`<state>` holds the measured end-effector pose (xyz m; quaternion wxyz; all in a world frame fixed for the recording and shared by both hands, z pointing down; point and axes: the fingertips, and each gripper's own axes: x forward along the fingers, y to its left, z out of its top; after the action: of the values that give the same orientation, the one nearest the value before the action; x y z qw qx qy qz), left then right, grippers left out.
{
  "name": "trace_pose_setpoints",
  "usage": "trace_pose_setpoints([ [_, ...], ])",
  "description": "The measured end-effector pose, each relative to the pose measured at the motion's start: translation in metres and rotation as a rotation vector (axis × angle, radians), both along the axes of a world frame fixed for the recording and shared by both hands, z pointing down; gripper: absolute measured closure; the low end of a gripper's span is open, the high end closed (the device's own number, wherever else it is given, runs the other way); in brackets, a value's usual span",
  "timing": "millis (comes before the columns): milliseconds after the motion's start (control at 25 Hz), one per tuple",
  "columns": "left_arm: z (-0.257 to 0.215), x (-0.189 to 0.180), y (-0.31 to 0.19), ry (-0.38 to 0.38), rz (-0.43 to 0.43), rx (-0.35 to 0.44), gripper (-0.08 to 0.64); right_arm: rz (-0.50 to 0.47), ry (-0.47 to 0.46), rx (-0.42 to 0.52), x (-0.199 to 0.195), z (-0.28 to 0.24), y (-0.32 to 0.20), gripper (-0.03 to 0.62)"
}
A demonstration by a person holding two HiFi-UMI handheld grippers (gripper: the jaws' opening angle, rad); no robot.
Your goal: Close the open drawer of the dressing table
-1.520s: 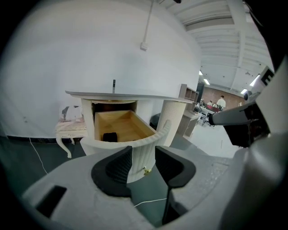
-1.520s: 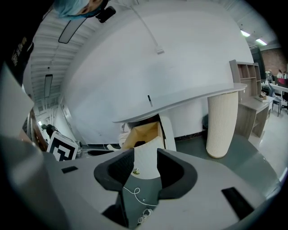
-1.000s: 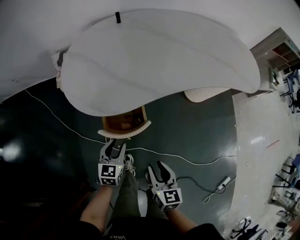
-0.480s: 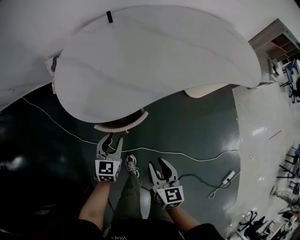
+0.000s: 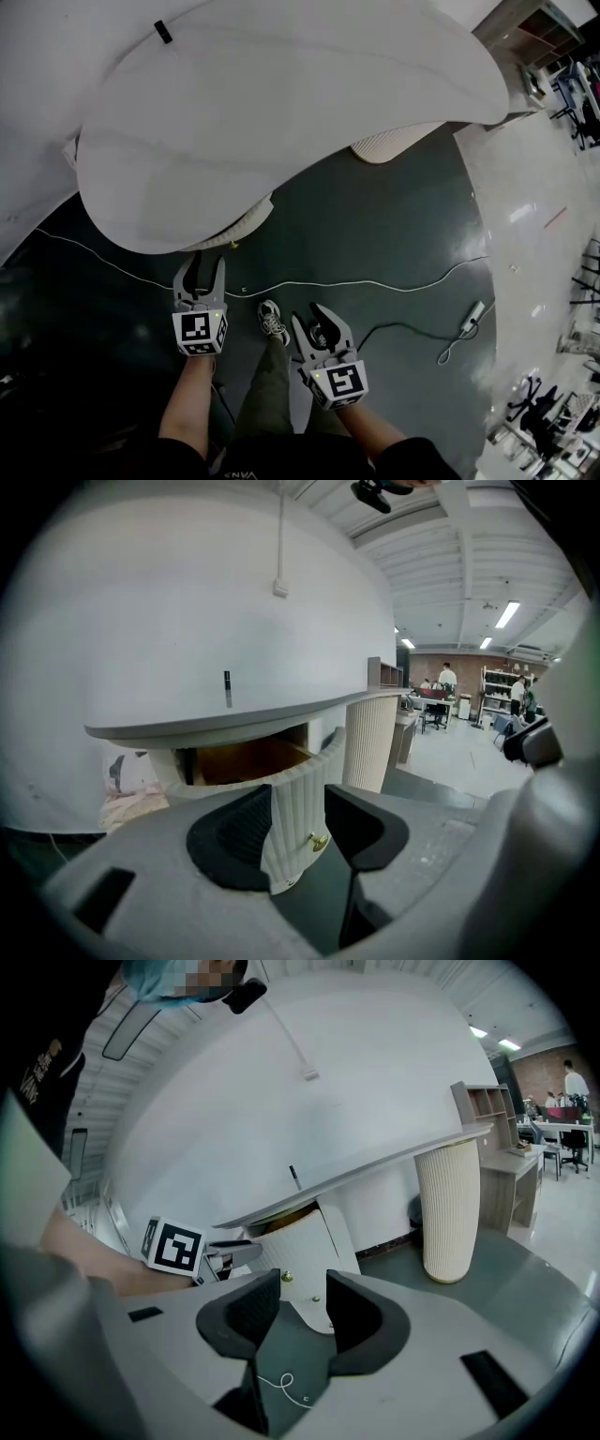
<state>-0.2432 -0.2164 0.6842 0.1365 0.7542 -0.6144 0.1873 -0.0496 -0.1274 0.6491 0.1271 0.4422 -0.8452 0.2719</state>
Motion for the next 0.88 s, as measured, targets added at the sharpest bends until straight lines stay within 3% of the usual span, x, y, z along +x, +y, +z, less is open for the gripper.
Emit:
trace_pose_setpoints([
  [240,0.002,-0.001,-0.018,-0.028,0.003,0.023,0.344,0.064,-0.007,-0.002,0.016,0.006,0.005,0.437],
  [880,0.002,-0.020,-0.060,-0.104,-0.030,0.081,0.307,0.148,-0.005,-0.022,0.046,0.012,0.010,0.439],
])
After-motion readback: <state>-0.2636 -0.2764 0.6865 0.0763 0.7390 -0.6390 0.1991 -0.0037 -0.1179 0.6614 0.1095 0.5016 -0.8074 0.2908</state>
